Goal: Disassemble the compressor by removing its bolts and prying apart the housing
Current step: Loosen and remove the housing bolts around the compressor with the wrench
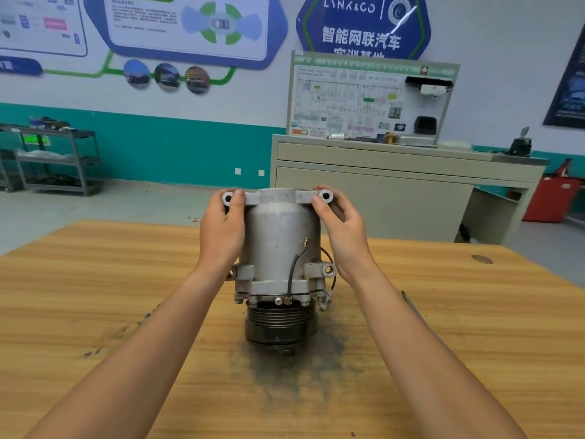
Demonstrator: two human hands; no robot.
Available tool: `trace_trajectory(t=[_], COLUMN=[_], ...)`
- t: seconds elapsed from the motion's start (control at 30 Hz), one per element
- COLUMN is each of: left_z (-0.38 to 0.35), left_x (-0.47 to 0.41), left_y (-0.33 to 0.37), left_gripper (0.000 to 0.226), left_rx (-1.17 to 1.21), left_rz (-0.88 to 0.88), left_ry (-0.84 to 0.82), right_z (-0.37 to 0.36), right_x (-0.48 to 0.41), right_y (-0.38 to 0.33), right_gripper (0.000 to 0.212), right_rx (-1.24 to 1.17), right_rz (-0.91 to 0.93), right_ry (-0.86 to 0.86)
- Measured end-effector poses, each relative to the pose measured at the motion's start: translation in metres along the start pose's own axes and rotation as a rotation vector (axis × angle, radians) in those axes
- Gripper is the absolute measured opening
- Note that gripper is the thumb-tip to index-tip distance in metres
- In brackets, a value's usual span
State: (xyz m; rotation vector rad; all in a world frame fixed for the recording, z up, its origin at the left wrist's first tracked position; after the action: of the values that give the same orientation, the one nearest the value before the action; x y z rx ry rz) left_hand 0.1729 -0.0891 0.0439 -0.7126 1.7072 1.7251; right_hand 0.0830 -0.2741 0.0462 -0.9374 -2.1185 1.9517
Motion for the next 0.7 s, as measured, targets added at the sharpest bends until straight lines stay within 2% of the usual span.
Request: trace_trajectory(t=[0.13,0.3,0.57,0.7], left_z=[-0.002,-0.003,-0.003,-0.002], left_x=[-0.001,-0.006,-0.018,-0.022], left_y=[-0.007,-0.012,-0.029,-0.027], left_gripper=[0.015,0.017,0.012,0.012], left_rx=[0.028,0.075,0.028,0.009], left_rz=[0.032,-0.009,-0.066,-0.126], left_ry=[-0.048,-0.219,-0.186,-0.181], right_z=[-0.004,-0.009,-0.006,-0.004], right_x=[-0.007,-0.016,-0.036,-0.042], right_y=[0.008,0.012,0.028,0.031], right_gripper=[0.014,0.014,0.031,0.031], right_rx=[-0.090,-0.120,-0.126,-0.193], right_rz=[-0.035,-0.044,-0.124,-0.144], right_ry=[-0.041,-0.060,-0.032,-0.047])
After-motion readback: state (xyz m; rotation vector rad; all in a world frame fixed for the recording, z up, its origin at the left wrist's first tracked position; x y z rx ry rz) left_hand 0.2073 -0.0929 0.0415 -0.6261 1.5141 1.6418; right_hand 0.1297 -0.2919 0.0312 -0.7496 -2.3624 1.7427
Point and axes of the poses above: each hand's wrist, its own x-axis away from the middle knuckle, its own z-axis out of the back of the hand, y = z × x, the point moved 9 cm from there along -x, towards the middle knuckle, and after that the axes turned 13 degrees about -z, right-handed, at the moved point
